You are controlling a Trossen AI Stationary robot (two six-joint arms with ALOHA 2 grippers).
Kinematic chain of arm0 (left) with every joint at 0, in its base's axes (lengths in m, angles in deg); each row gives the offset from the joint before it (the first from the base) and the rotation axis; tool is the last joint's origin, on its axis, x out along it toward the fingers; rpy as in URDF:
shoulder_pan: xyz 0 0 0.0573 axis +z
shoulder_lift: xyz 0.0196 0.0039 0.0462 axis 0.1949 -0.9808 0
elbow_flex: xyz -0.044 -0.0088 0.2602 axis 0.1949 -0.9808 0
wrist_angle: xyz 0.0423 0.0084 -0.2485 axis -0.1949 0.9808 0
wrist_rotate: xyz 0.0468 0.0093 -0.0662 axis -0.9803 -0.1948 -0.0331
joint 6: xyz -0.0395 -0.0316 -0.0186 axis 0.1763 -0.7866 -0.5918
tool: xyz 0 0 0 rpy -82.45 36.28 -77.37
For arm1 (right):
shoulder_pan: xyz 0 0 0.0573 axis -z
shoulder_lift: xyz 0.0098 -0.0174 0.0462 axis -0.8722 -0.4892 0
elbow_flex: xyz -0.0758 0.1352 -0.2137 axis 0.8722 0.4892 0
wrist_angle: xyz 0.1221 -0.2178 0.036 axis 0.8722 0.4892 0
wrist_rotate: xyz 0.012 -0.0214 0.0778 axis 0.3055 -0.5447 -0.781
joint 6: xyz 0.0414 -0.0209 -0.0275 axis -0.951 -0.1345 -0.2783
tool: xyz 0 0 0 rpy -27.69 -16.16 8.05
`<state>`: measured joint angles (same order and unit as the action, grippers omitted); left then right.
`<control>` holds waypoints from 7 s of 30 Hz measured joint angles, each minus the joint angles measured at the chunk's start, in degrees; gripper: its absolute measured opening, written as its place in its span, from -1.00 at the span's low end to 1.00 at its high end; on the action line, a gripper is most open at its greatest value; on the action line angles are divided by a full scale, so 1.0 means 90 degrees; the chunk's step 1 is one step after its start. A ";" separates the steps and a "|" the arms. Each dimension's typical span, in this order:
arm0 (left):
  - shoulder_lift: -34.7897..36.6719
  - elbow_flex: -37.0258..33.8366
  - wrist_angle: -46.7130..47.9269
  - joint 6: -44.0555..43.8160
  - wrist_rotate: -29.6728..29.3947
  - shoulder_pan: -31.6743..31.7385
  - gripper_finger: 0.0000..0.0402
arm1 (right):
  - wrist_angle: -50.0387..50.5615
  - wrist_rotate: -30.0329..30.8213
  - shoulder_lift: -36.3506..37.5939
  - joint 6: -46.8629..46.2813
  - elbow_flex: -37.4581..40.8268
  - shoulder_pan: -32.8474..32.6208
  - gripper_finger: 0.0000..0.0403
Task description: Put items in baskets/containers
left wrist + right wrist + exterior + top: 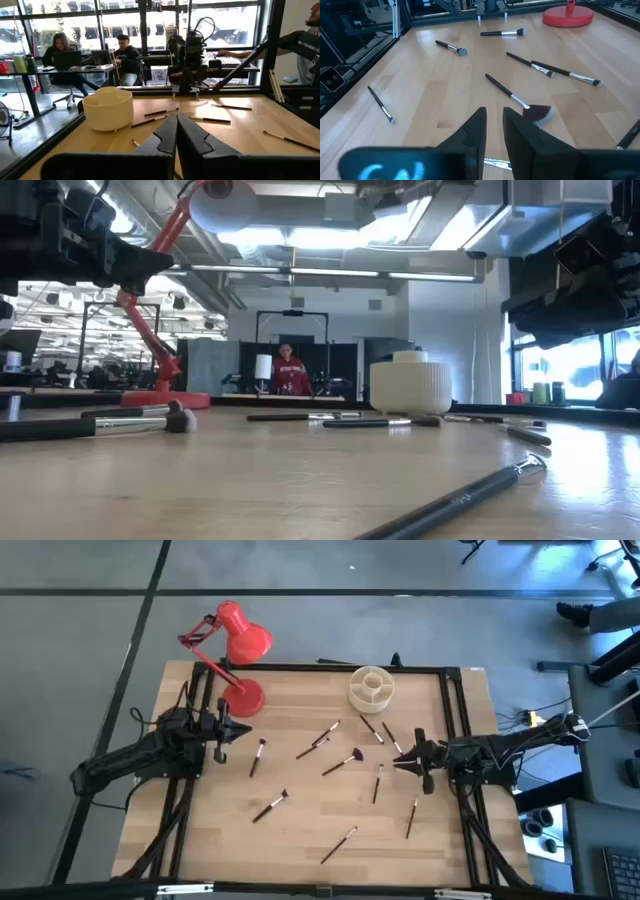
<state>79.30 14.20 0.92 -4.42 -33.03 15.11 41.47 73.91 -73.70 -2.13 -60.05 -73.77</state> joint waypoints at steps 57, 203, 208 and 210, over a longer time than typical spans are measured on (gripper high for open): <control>0.0000 0.0001 0.0000 -0.0002 0.0002 0.0002 -0.97 | 0.0000 -0.0002 0.0000 0.0000 0.0001 0.0001 -0.68; -0.0024 0.0052 0.0155 0.0103 -0.0120 0.0000 -0.97 | -0.0970 0.5378 -0.0064 -0.1161 -0.1018 0.0356 -0.68; -0.0024 0.0052 -0.0215 0.0915 -0.1193 0.0000 -0.97 | 0.2024 0.4886 -0.0476 -0.2981 -0.2302 0.0777 -0.68; -0.0024 0.0052 -0.0288 0.0917 -0.1430 0.0000 -0.97 | 0.2788 0.4337 -0.0815 -0.3521 -0.2715 0.1002 -0.68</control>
<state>79.08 14.67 -1.68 3.84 -45.90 15.11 66.56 112.95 -81.04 -33.82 -84.49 -64.75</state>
